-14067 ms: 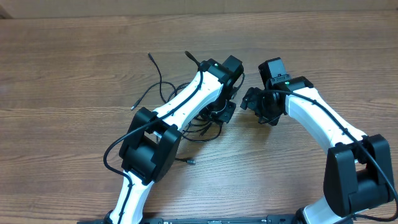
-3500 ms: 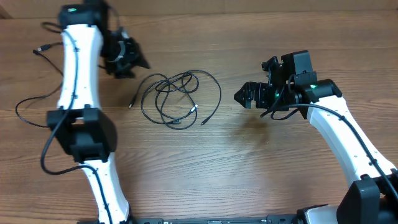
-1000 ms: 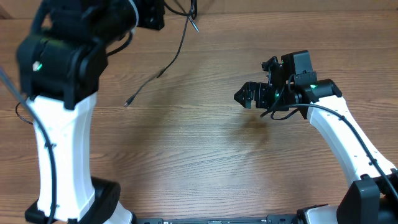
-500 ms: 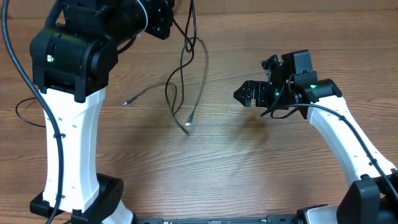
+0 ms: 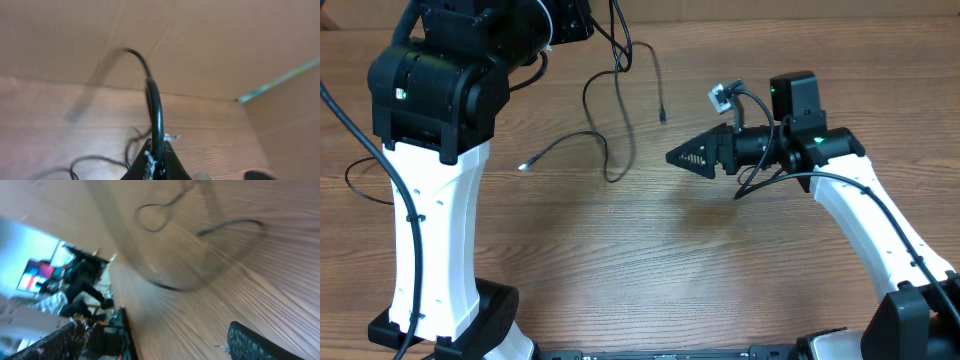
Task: Untangle cables
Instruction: 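Move the right gripper to the lifted cable and grasp it below the left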
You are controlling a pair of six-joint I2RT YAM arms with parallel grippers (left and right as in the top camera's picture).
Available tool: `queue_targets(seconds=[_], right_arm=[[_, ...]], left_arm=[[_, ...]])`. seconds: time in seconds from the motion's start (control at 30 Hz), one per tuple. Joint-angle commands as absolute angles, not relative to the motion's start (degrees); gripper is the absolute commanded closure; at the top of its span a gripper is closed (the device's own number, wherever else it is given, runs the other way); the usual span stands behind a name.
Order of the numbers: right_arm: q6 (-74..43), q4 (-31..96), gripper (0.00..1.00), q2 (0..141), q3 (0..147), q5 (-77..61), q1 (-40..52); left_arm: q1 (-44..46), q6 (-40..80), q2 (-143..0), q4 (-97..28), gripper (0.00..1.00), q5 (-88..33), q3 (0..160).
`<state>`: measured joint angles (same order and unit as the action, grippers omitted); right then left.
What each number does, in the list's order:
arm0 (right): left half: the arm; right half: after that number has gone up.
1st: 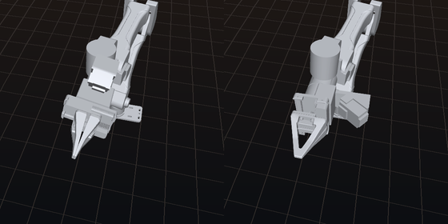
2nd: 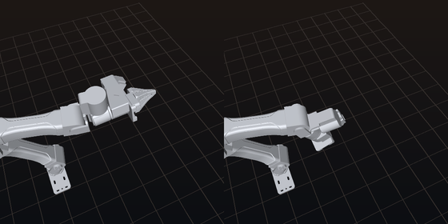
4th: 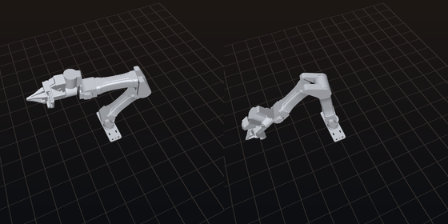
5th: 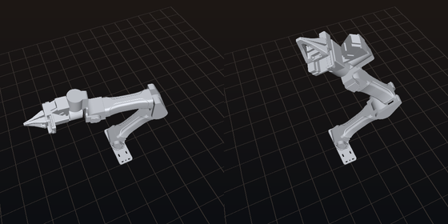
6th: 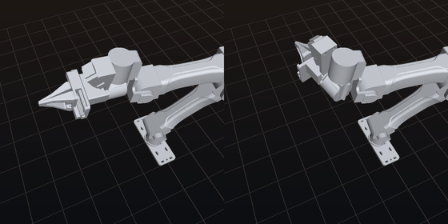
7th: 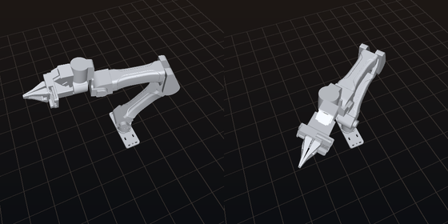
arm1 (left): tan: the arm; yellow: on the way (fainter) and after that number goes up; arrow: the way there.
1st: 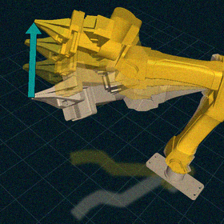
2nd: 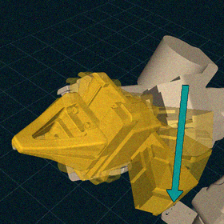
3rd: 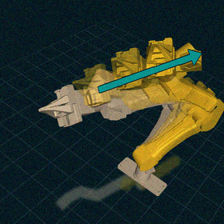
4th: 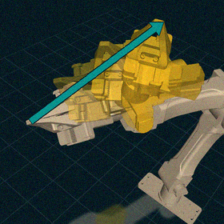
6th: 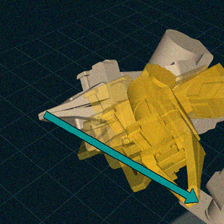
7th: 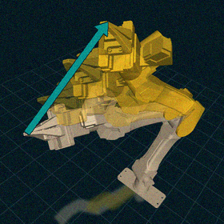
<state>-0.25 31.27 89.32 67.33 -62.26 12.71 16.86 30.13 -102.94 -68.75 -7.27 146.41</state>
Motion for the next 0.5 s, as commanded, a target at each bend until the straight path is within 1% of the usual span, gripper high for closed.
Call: queue_targets(seconds=[0.0, 0.1, 0.17, 0.2, 0.23, 0.33, 0.47], right_arm=[[1.6, 28.5, 0.12, 89.0, 67.7, -67.0, 15.3], [-2.7, 22.1, 0.12, 89.0, 67.7, -61.5, 17.7], [-5.8, 17.5, 0.1, 89.0, 67.7, -55.8, 19.2], [-7.0, 15.0, 0.04, 89.0, 67.7, -51.9, 20.2], [-7.8, 13.1, 0.0, 89.0, 67.7, -48.2, 21.0], [-8.2, 8.8, 0.0, 89.0, 67.7, -36.6, 23.7], [-8.4, 7.2, 0.0, 89.1, 67.7, -27.2, 26.5]], left_arm=[[16.9, 43.7, -102.8, -69.2, 0.96, -5.5, 146.6], [16.9, 48.3, -102.9, -70.0, 0.96, -5.6, 146.6], [16.9, 50.9, -103.0, -70.8, 0.96, -5.8, 146.6], [16.9, 51.8, -103.0, -71.0, 0.96, -6.1, 146.6], [16.9, 52.2, -103.0, -71.3, 0.96, -6.5, 146.6], [16.9, 52.6, -103.0, -71.7, 0.96, -7.4, 146.6], [16.9, 52.6, -103.0, -71.9, 0.96, -7.5, 146.6]])
